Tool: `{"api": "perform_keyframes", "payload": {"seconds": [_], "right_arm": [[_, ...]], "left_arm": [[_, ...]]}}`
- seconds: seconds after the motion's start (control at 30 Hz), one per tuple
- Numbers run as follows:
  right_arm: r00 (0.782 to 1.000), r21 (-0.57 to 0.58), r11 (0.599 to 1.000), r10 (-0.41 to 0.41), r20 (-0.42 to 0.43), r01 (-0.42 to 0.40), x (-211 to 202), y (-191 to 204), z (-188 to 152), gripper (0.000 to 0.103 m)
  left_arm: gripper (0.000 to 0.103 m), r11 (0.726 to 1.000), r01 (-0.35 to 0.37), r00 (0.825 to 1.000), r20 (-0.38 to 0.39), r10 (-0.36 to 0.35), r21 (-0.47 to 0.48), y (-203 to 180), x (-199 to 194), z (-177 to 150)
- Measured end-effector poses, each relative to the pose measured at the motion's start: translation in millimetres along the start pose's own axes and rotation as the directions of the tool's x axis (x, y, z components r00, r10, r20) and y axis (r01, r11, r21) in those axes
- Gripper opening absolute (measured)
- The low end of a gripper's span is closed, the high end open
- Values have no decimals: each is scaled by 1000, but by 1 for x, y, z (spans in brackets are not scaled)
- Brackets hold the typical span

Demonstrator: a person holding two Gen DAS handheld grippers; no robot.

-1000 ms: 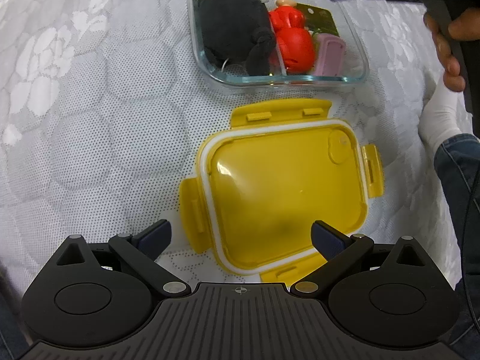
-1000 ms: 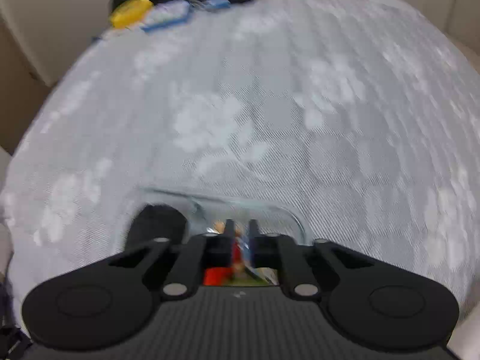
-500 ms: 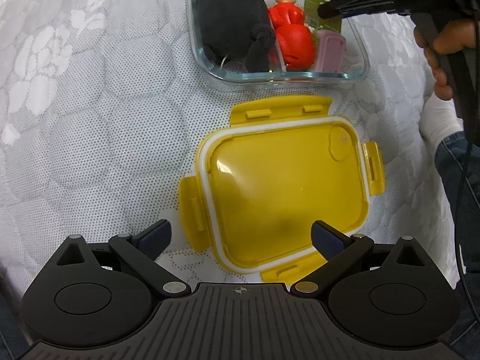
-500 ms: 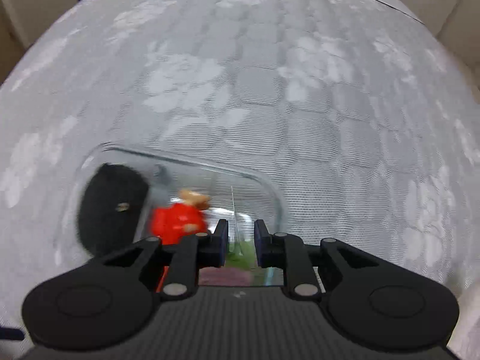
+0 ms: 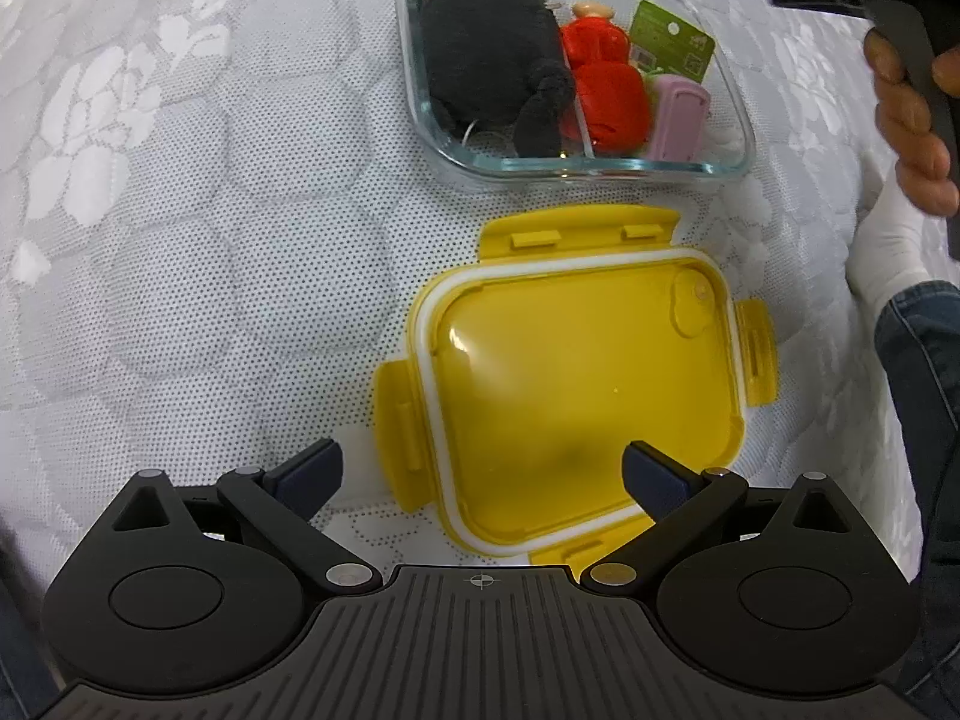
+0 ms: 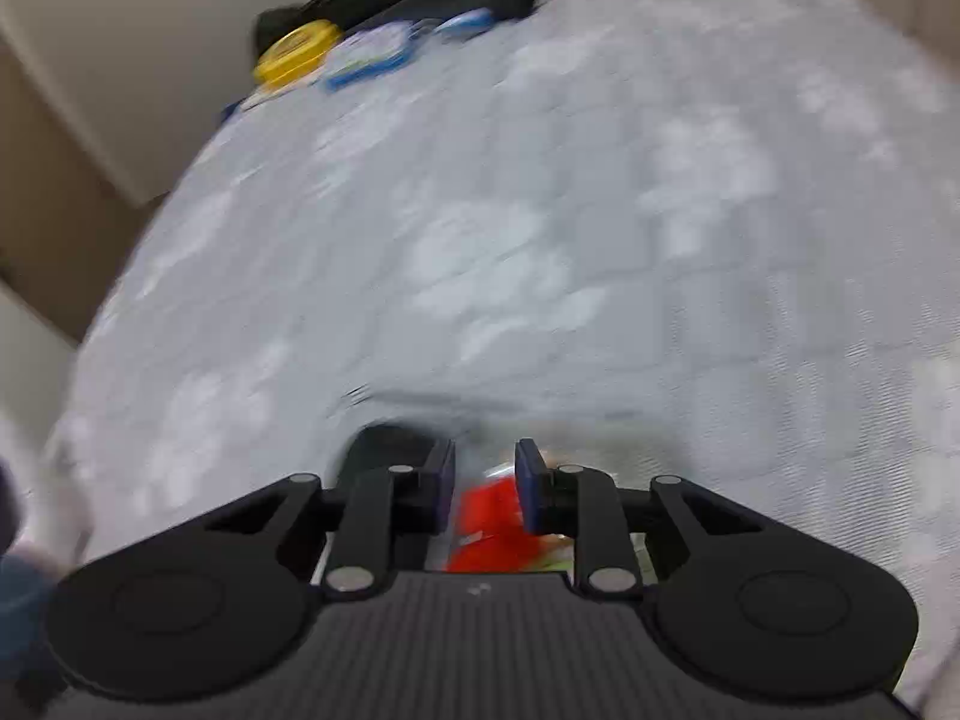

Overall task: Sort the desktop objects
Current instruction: 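Push the black plush toy into the container corner with the right gripper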

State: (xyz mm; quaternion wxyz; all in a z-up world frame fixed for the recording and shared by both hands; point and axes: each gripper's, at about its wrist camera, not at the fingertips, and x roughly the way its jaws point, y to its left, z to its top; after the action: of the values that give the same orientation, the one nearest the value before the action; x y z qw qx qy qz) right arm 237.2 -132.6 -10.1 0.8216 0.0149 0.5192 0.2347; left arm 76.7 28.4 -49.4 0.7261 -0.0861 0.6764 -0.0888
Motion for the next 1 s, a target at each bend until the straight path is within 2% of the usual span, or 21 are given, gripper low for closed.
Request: {"api": "perform_keyframes", "payload": {"seconds": [0.2, 0.27, 0.5, 0.67, 0.8, 0.87, 1.0], "right_arm": [[1000, -113, 994, 8, -27, -11, 24, 36, -3, 26], [998, -108, 994, -10, -58, 4, 35, 38, -6, 26], [998, -115, 993, -13, -54, 7, 39, 39, -6, 27], [994, -223, 973, -77, -81, 58, 48, 56, -4, 28], [991, -255, 963, -110, -71, 88, 53, 61, -7, 28], [993, -250, 965, -99, -60, 81, 51, 60, -8, 29], [999, -180, 984, -20, -42, 12, 27, 40, -6, 34]], "left_arm": [[102, 1000, 12, 1000, -11, -12, -3, 3, 1, 0], [102, 1000, 14, 1000, -11, -14, -5, 5, 1, 0], [102, 1000, 12, 1000, -22, -13, -13, 11, 5, 3], [102, 999, 13, 999, -33, -14, -34, 16, 9, 5], [102, 999, 5, 999, -34, -7, -41, 15, 11, 8], [102, 999, 0, 1000, -31, -1, -36, 11, 10, 8], [102, 1000, 2, 1000, -5, -2, -19, 1, 3, 8]]}}
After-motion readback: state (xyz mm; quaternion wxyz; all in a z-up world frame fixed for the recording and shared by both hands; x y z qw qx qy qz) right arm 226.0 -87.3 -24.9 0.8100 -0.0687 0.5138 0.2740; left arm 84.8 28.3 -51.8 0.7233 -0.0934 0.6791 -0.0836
